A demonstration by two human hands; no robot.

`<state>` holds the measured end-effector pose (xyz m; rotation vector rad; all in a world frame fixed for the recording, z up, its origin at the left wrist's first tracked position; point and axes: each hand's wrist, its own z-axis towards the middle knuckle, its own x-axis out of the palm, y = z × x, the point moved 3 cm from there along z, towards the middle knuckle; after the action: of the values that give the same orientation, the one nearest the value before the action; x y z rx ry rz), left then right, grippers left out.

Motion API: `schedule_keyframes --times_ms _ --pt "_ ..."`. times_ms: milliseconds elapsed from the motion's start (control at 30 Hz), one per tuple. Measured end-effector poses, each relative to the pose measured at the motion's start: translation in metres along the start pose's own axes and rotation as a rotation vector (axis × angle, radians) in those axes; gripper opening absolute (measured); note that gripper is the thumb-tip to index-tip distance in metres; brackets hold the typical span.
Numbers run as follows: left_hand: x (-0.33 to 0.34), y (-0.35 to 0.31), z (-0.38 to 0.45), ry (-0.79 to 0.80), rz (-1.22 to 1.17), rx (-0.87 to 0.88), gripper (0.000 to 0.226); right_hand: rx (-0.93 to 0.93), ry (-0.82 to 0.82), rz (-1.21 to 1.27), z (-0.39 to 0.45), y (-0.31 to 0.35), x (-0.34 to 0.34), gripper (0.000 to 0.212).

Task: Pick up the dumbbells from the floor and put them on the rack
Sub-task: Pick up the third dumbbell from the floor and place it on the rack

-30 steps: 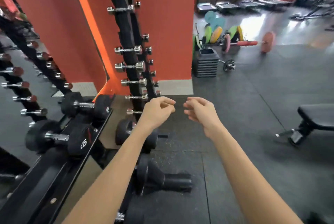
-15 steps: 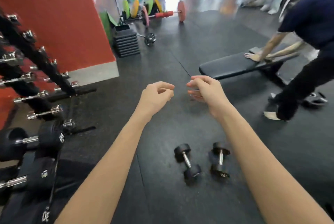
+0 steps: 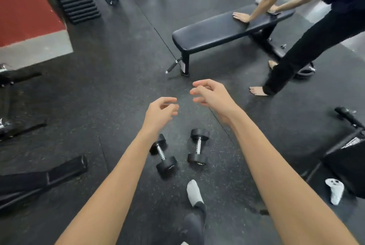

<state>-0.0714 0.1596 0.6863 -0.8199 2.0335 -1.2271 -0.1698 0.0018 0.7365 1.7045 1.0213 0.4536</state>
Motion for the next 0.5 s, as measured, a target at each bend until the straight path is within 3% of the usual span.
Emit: schedule_keyframes --times_ms 333,500 --pt "0.077 0.020 0.068 -0.253 -0.273 -0.354 0.023 0.101 0.286 -0.136 0.122 -0.015 -0.025 0.018" --pt "0.099 0.057 0.098 -0.467 -0.361 -0.496 0.021 0.161 0.439 -0.259 0.187 -0.045 -0.027 0.025"
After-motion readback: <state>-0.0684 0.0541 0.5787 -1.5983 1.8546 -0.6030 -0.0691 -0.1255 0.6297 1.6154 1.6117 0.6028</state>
